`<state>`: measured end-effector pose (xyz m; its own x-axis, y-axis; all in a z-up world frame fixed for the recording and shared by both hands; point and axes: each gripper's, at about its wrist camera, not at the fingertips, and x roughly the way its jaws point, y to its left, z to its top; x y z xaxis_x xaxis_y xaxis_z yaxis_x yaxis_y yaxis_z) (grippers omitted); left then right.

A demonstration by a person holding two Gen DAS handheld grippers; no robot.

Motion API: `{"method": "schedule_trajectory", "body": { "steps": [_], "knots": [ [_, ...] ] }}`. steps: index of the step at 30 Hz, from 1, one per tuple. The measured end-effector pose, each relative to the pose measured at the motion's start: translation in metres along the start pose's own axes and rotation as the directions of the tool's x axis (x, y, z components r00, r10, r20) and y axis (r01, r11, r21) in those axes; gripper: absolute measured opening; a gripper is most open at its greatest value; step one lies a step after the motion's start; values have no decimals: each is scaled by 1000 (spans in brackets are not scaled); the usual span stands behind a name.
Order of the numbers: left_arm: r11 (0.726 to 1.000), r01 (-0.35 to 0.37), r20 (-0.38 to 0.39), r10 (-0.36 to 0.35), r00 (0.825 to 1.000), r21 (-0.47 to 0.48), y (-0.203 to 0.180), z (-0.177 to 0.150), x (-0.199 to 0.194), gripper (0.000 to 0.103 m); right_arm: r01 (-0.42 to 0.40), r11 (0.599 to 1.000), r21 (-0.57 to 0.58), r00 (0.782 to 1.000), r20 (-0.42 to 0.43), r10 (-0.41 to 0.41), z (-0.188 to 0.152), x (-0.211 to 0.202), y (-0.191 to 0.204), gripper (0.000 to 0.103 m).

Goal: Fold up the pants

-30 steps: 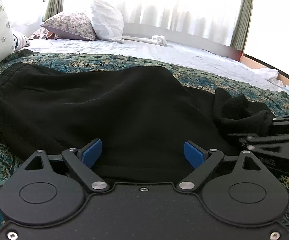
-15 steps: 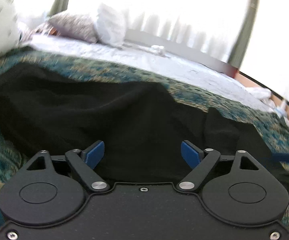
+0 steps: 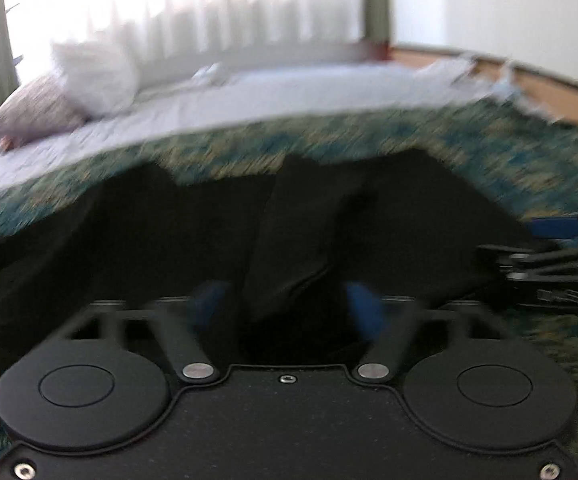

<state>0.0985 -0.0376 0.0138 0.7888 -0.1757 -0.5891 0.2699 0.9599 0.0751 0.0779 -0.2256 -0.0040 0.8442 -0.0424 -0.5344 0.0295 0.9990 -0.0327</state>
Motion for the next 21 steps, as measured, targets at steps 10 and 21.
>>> {"method": "schedule_trajectory", "body": {
  "steps": [10,21],
  "knots": [
    [981,-48,-38,41,998,-186,38,-24,-34,25,-49,998,39,999,22,48,-9,5,-7,89],
    [998,-21,127,28,992,-53,5,20,-74,33,-76,995,67,996,52,73,-13,3,-10,91]
  ]
}}
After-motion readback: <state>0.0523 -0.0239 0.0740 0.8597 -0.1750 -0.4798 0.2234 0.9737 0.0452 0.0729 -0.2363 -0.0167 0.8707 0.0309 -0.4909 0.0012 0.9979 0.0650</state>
